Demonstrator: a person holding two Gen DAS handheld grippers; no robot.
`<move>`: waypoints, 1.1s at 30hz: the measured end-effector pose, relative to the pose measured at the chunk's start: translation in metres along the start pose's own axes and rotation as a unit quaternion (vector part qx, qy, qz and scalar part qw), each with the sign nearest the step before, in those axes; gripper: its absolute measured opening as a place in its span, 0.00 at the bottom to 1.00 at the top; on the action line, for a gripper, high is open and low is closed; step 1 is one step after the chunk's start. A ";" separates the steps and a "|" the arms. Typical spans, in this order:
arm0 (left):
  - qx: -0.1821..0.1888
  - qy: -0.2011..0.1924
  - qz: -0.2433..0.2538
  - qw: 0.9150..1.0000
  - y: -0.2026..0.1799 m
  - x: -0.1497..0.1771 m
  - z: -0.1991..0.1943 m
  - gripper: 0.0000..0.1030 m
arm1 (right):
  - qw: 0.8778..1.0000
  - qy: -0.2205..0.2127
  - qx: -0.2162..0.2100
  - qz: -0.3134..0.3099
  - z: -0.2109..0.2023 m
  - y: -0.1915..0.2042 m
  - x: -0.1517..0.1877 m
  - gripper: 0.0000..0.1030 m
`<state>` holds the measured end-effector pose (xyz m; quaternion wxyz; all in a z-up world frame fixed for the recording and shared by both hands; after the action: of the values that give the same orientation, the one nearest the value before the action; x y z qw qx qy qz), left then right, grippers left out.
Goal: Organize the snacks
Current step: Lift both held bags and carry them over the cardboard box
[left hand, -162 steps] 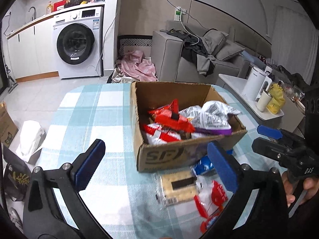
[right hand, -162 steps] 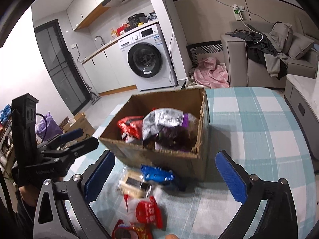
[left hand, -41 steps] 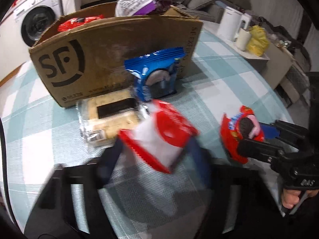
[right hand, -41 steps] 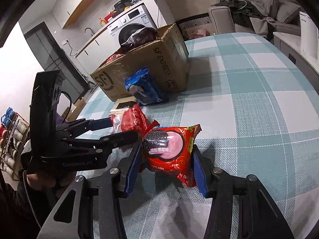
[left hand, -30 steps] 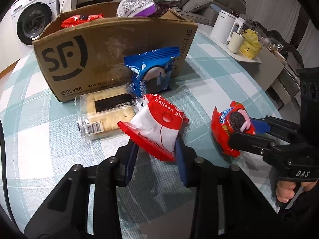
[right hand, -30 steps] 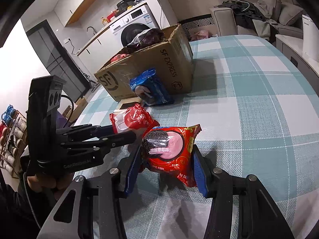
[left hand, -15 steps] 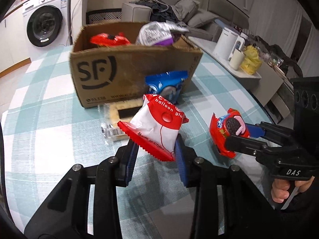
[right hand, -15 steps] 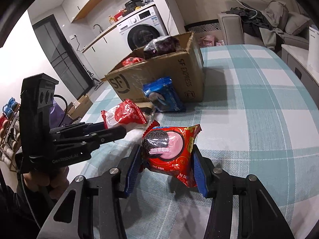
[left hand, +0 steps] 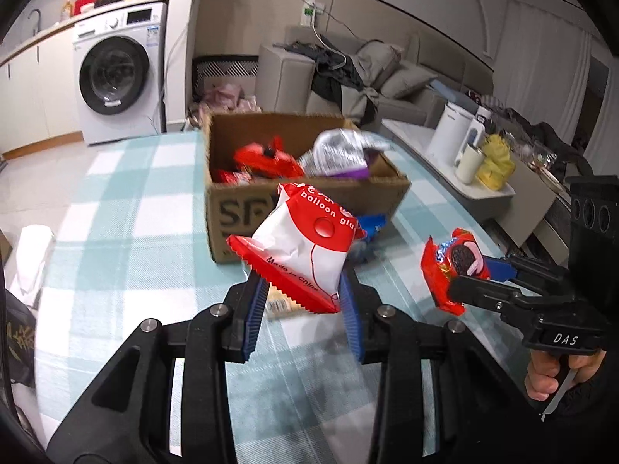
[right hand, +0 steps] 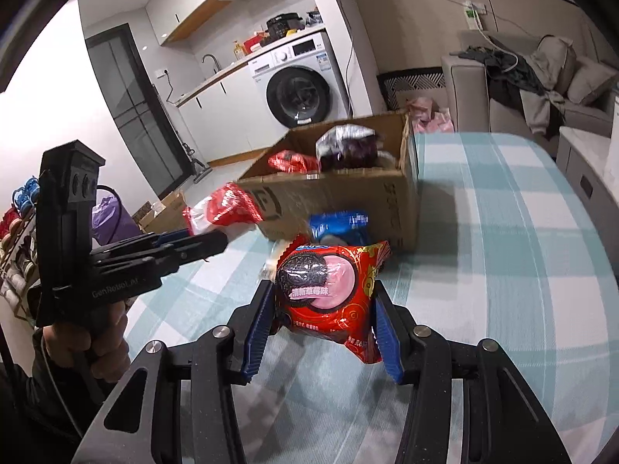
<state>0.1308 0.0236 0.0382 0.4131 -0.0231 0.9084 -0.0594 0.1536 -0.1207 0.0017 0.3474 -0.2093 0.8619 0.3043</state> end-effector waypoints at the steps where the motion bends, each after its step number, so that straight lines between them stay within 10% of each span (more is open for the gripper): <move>1: -0.001 -0.004 -0.003 1.000 0.001 -0.005 -0.001 0.32 | 1.000 -0.002 -0.002 -0.001 -0.001 0.001 -0.004 0.48; 33: -0.026 -0.061 -0.013 0.998 0.018 -0.103 0.015 0.32 | 0.998 -0.062 0.003 0.002 0.009 -0.009 -0.116 0.48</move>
<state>0.2103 0.0498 0.1031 0.4664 -0.0491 0.8823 -0.0400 0.2405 -0.1037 0.0778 0.4003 -0.1874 0.8400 0.3147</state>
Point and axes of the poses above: each gripper's, at about its wrist camera, not at the fingertips, and z roughly the way its jaws point, y to its left, x to its underside, the point moved 5 cm from there along z, roughly the way its jaws point, and after that the axes turned 7 degrees about -x, right-handed, at the moved point
